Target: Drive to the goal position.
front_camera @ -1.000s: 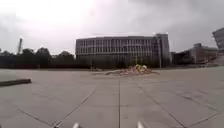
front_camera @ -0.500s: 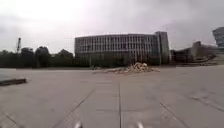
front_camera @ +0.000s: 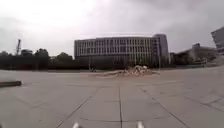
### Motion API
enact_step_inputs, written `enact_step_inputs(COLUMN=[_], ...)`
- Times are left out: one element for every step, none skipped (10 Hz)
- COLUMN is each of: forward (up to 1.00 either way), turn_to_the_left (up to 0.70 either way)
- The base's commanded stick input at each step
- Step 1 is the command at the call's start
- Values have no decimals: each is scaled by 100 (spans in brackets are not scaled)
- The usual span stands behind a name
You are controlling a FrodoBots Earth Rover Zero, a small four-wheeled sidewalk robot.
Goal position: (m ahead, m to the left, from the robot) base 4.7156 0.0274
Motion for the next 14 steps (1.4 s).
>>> enact_step_inputs(forward=[50, 50, 50, 50, 50, 50, 50, 50, 50, 50, 50, 50, 50, 50], turn_to_the_left=[25, 22, 13, 5, 0, 0, 0, 0, 0, 0, 0, 0, 0, 0])
